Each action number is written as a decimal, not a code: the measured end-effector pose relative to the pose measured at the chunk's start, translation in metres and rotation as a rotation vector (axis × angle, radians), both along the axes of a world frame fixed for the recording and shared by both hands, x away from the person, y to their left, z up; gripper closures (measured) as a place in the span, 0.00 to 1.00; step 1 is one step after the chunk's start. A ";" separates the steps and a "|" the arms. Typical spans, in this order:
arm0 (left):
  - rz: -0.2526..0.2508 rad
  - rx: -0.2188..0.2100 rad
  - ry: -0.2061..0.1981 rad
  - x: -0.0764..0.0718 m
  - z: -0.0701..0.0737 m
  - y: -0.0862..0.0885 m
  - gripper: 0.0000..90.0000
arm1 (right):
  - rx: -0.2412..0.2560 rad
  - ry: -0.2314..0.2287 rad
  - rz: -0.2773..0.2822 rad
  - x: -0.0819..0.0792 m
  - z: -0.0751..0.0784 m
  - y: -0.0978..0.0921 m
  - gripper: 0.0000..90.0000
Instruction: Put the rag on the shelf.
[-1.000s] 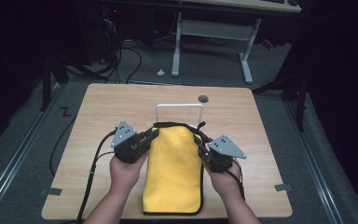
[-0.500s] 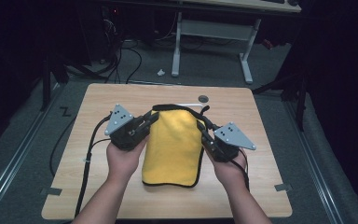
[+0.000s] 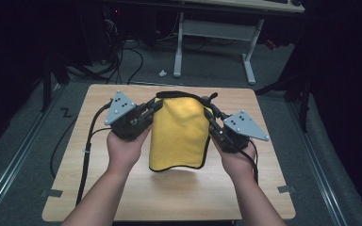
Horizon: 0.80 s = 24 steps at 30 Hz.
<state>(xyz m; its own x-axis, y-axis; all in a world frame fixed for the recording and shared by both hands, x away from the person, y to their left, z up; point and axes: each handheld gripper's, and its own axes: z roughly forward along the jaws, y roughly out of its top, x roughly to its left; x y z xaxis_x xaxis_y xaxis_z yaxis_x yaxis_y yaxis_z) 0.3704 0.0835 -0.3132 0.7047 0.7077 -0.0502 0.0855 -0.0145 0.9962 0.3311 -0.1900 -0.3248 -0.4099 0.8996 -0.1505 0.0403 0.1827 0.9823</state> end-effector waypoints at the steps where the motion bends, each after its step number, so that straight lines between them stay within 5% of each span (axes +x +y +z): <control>1: -0.002 0.000 -0.003 0.002 0.000 0.000 0.93 | 0.005 0.003 0.000 0.001 0.001 -0.001 0.87; 12: 0.016 0.042 0.049 0.037 -0.006 0.000 0.93 | -0.002 0.027 -0.004 0.028 0.002 -0.004 0.87; 24: 0.069 0.074 0.046 0.088 -0.011 -0.004 0.93 | -0.001 0.075 -0.014 0.078 0.004 -0.001 0.87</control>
<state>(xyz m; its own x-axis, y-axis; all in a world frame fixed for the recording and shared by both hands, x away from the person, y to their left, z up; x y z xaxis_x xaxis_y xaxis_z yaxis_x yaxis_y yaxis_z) 0.4580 0.0798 -0.3245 0.6523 0.7574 -0.0272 0.1343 -0.0802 0.9877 0.4096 -0.1911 -0.3207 -0.4077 0.9051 -0.1207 0.1167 0.1827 0.9762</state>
